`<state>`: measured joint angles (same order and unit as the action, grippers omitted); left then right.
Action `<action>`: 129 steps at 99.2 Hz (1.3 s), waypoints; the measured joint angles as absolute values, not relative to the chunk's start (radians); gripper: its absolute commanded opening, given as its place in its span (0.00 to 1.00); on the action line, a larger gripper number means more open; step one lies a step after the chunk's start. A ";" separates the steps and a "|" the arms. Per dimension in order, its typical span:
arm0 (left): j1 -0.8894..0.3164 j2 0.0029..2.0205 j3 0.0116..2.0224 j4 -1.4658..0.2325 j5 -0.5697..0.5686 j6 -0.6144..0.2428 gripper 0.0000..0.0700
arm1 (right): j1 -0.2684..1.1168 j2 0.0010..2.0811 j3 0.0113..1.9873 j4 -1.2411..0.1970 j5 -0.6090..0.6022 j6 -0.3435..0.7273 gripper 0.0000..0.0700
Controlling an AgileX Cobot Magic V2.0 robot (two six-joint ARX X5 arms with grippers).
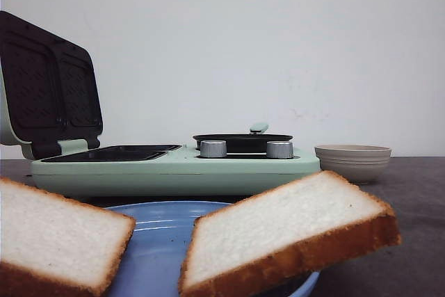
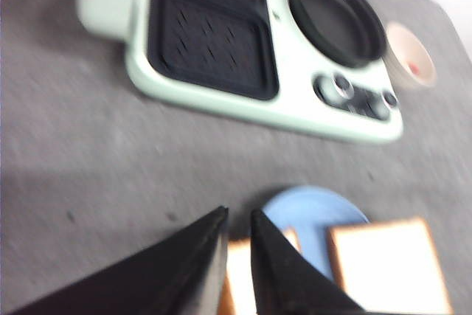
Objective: Make breakfast with bread and shrimp
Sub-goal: 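Move the left gripper to the bread slice nearest it and grasp it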
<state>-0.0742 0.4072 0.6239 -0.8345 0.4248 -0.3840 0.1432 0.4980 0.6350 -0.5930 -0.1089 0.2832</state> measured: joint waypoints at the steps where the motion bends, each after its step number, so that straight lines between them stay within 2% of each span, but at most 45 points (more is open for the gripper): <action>1: -0.074 0.408 0.624 -0.839 0.430 -0.384 0.21 | 0.143 0.498 0.635 -0.594 -0.118 0.282 0.01; 7: -0.074 0.411 0.624 -0.864 0.459 -0.384 0.29 | 0.143 0.502 0.635 -0.595 -0.175 0.276 0.08; 18: -0.074 0.431 0.624 -0.928 0.492 -0.383 0.46 | 0.143 0.524 0.635 -0.594 -0.260 0.265 0.47; 22: -0.074 0.444 0.624 -0.958 0.503 -0.379 0.47 | 0.144 0.534 0.635 -0.594 -0.278 0.264 0.54; 37: -0.085 0.490 0.624 -1.068 0.543 -0.349 0.47 | 0.144 0.573 0.635 -0.595 -0.316 0.262 0.54; 57: -0.130 0.571 0.624 -1.119 0.557 -0.331 0.47 | 0.144 0.582 0.635 -0.591 -0.338 0.260 0.54; 64: -0.151 0.612 0.624 -1.127 0.585 -0.331 0.53 | 0.144 0.582 0.635 -0.589 -0.338 0.259 0.54; 70: -0.172 0.651 0.624 -1.130 0.599 -0.330 0.56 | 0.144 0.582 0.635 -0.589 -0.338 0.259 0.54; 129: -0.365 0.977 0.624 -1.028 0.597 -0.308 0.57 | 0.144 0.582 0.635 -0.589 -0.338 0.258 0.54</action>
<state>-0.3645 0.9771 0.6239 -1.0275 0.5968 -0.3080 0.1436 0.5823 0.6350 -0.5888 -0.3382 0.2581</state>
